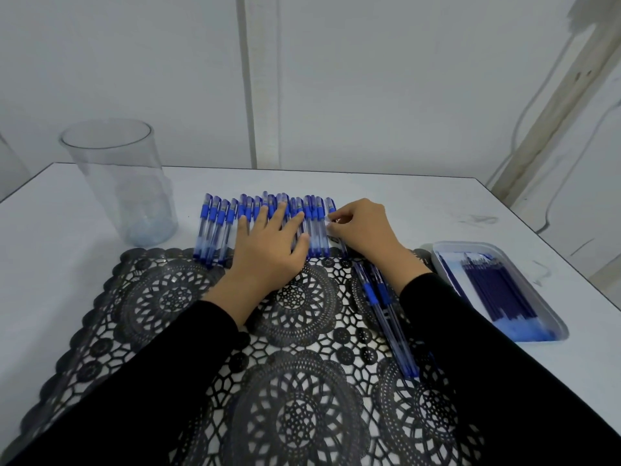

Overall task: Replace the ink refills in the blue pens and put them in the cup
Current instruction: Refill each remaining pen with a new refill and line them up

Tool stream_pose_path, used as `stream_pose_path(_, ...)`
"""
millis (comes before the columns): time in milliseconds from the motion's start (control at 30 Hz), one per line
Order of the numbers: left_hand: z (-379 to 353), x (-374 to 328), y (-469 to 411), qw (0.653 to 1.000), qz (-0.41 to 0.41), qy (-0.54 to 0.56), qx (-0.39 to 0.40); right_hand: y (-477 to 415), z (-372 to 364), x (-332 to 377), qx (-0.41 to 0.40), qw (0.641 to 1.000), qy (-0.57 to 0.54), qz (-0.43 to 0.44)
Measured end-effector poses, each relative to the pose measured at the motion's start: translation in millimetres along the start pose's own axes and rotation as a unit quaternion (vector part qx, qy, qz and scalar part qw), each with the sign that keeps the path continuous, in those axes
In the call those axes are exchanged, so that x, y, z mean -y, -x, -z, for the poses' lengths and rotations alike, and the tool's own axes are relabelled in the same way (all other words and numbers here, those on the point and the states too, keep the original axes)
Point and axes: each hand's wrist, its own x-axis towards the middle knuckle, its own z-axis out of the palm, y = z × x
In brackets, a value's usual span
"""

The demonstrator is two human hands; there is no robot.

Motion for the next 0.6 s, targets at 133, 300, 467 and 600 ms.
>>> stream_pose_path(133,2.6,0.3,1.6,1.000,-0.006,0.015,-0.013,4.0,0.3,0.9,-0.020,0.999,-0.026,-0.017)
stream_pose_path(300,15.0,-3.5,14.0,0.966,-0.060,0.205,-0.149,26.5,6.4,18.0,-0.060,0.980,-0.186,-0.025)
stream_pose_path(467,23.3,-7.9,39.0,0.889,-0.046,0.428,-0.157,65.7,5.7,41.4,-0.042,0.920,-0.387,-0.042)
stream_pose_path(600,34.4,-10.0,63.7,0.854,-0.041,0.487,-0.179,94.8,3.5,54.0,-0.036,0.913,-0.406,-0.031)
